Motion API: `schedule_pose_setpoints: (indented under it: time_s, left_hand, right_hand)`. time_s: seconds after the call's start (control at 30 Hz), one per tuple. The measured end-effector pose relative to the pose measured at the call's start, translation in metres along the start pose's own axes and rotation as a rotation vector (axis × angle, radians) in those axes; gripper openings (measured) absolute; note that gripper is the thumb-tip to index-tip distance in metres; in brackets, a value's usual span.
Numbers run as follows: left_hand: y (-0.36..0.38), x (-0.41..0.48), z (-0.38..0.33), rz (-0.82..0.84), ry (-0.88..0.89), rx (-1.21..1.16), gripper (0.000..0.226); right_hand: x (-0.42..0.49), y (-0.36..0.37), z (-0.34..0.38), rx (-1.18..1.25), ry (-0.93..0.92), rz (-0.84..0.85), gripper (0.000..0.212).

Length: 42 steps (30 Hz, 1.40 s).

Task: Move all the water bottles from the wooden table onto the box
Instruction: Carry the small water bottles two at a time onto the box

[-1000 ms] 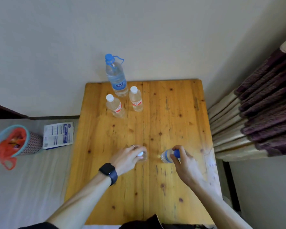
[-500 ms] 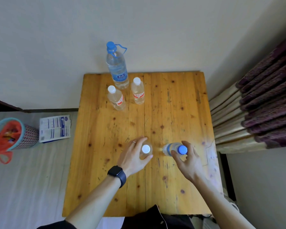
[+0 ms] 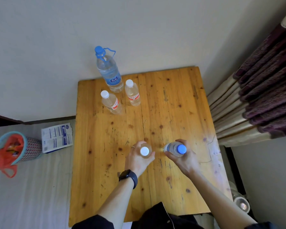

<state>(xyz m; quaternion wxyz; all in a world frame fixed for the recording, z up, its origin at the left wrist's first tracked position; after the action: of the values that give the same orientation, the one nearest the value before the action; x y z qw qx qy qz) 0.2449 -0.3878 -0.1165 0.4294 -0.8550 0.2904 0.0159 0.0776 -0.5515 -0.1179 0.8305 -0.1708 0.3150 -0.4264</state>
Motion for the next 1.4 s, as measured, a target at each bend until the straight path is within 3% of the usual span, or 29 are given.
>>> schedule_pose_setpoints:
  time_s: [0.2, 0.5, 0.67, 0.87, 1.17, 1.4]
  left_hand:
    - [-0.006, 0.002, -0.005, 0.006, 0.073, 0.075, 0.052]
    - [-0.035, -0.015, -0.028, 0.038, 0.234, 0.12, 0.034]
    - [-0.032, -0.033, -0.062, 0.137, 0.441, 0.17, 0.039]
    - [0.003, -0.074, -0.139, 0.259, 0.744, 0.212, 0.049]
    - [0.092, -0.263, -0.224, 0.507, 1.221, 0.195, 0.049]
    - [0.101, -0.486, -0.213, 0.667, 1.466, 0.177, 0.046]
  right_hand:
    - [-0.002, -0.002, 0.004, -0.031, -0.006, -0.03, 0.053]
    - [-0.065, -0.044, -0.011, -0.031, -0.043, -0.214, 0.051]
    - [-0.128, -0.093, -0.011, 0.004, -0.016, -0.403, 0.042]
    - [-0.206, -0.143, -0.05, 0.095, 0.168, -0.611, 0.044]
    - [-0.405, -0.197, -0.147, 0.263, 0.494, -1.073, 0.045]
    - [-0.627, -0.193, -0.195, 0.195, 0.65, -1.41, 0.045]
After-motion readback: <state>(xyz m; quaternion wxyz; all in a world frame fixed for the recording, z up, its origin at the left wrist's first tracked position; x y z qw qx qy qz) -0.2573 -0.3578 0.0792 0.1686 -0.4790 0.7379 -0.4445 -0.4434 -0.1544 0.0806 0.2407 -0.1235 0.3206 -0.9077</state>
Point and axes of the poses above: each hand's wrist, its own x-axis towards the middle knuckle, its own y-axis out of the palm, z = x × y, the point moved 9 cm from there along x, towards the middle knuckle, and after that the axes turned 8 degrees about -z, right-handed, at the moved point
